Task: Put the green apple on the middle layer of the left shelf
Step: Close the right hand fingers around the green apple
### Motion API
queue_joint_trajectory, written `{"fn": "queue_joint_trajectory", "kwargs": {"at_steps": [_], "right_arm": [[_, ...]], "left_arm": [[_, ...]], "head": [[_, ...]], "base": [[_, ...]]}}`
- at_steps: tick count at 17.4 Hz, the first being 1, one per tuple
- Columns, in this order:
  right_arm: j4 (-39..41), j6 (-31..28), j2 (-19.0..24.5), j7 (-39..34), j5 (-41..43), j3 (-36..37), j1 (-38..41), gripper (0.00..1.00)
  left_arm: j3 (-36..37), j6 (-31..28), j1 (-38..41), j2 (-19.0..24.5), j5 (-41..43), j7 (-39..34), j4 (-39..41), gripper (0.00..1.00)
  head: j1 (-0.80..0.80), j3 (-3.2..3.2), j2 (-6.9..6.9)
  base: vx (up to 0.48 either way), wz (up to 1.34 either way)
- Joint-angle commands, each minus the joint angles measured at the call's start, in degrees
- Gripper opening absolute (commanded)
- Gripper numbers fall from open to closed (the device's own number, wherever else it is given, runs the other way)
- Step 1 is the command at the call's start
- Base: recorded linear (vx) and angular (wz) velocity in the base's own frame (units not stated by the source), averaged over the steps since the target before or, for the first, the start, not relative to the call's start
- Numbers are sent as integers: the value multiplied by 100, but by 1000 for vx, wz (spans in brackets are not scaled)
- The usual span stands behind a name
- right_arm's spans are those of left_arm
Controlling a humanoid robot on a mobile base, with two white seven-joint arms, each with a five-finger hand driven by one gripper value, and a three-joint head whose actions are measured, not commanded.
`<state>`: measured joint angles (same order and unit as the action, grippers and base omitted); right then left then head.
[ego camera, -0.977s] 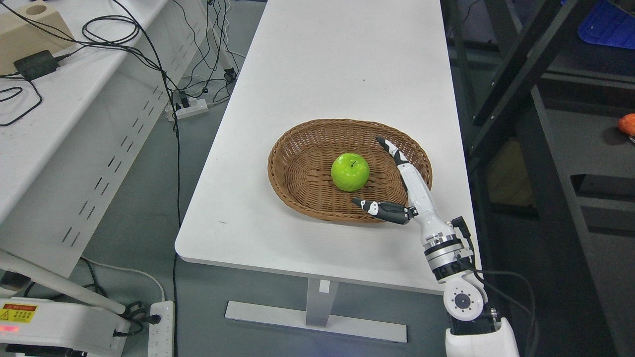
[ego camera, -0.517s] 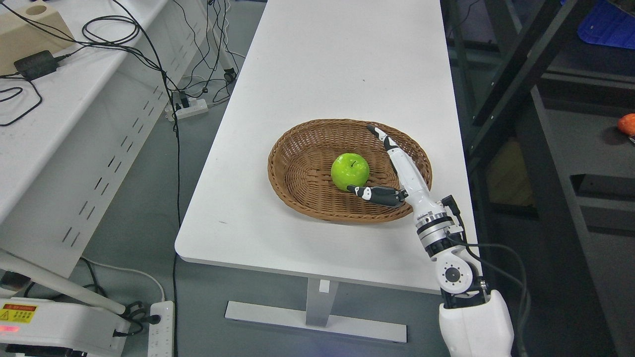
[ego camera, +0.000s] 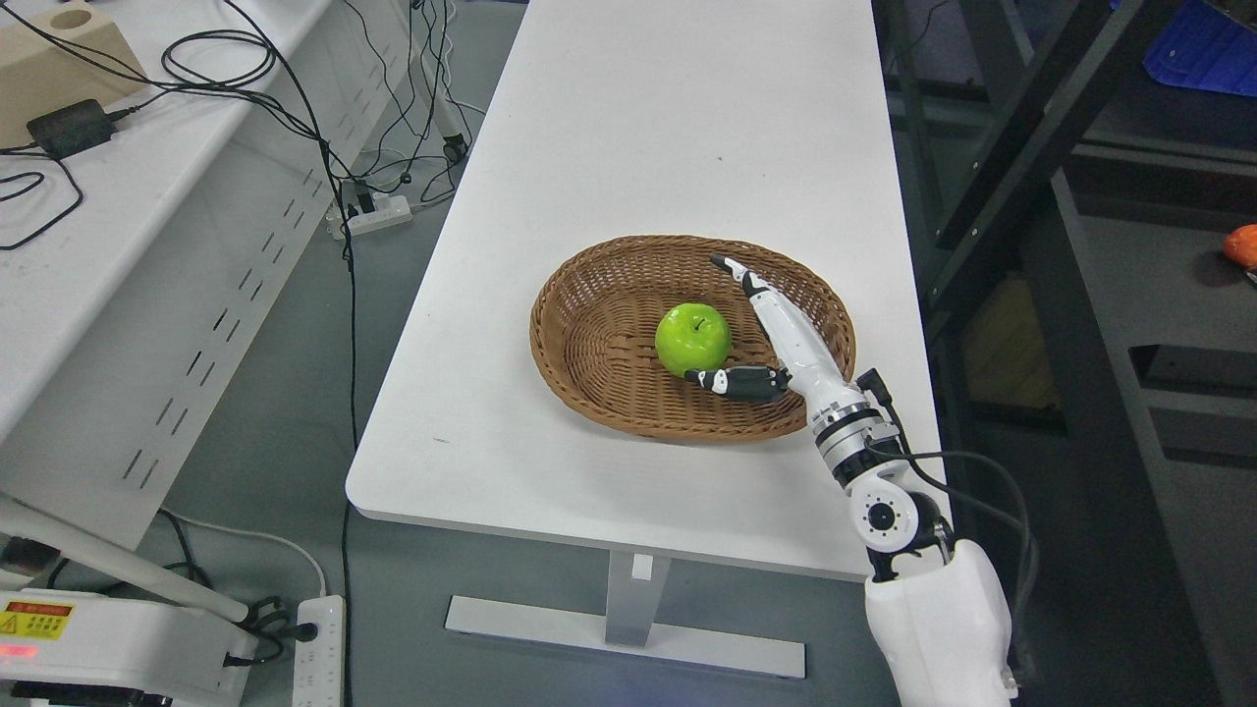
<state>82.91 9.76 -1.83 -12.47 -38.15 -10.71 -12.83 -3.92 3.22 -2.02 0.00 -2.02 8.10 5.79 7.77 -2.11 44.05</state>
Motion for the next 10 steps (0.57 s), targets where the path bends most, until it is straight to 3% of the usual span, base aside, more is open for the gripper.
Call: {"fn": "queue_joint_trajectory", "kwargs": {"at_steps": [1, 10], "right_arm": [[-680, 167, -160, 17, -52, -247, -141, 100], [-794, 158, -160, 43, -114, -344, -229, 100]], "left_arm": [[14, 3, 0, 100, 0, -1, -8, 100], [-4, 3, 0, 100, 0, -1, 1, 100]], "head": [[0, 0, 0], [0, 0, 0]], "base": [[0, 0], [0, 0]]}}
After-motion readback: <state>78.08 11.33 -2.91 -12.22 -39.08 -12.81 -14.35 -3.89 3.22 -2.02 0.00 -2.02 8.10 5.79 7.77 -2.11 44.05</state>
